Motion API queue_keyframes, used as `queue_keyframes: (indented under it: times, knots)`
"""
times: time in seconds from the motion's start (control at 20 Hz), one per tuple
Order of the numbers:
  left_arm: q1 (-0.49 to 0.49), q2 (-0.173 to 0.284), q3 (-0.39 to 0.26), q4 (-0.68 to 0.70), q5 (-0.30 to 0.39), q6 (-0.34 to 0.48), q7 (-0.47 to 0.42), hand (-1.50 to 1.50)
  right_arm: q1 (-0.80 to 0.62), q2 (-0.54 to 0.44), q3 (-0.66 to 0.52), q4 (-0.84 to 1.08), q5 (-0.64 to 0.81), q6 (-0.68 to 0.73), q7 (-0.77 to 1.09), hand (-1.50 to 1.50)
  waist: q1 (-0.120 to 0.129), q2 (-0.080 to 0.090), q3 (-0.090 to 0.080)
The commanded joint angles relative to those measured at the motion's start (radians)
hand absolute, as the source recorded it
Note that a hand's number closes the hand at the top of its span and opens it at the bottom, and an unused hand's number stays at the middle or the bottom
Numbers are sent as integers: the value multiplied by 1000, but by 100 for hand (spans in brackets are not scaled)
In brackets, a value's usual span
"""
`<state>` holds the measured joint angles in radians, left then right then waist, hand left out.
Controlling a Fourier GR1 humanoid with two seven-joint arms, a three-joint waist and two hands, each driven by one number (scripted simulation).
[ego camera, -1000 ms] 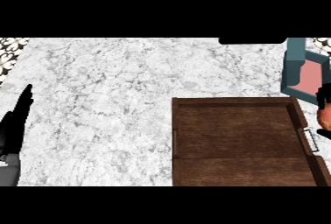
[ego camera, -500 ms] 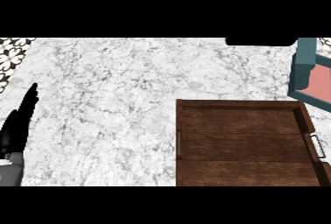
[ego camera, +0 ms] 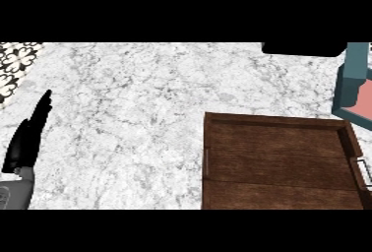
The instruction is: Pick the squash from the tray and place it in the cardboard box
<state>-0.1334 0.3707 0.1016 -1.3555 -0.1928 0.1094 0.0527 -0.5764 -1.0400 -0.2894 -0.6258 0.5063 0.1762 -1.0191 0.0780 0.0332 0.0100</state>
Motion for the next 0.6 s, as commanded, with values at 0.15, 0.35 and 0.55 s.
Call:
queue_keyframes:
  times: [0.15,0.35,0.55]
  knots:
    - [-36,-2,-5,15,-13,5,15,0,-127,14,46,97,-57,211,-124,150,10,-4,-4]
    - [-34,-6,-23,4,-27,1,26,0,-215,38,95,142,-57,269,-28,150,23,-6,-5]
    - [-47,-2,-9,48,-20,-5,9,0,-290,81,137,194,-56,318,22,150,12,-4,-7]
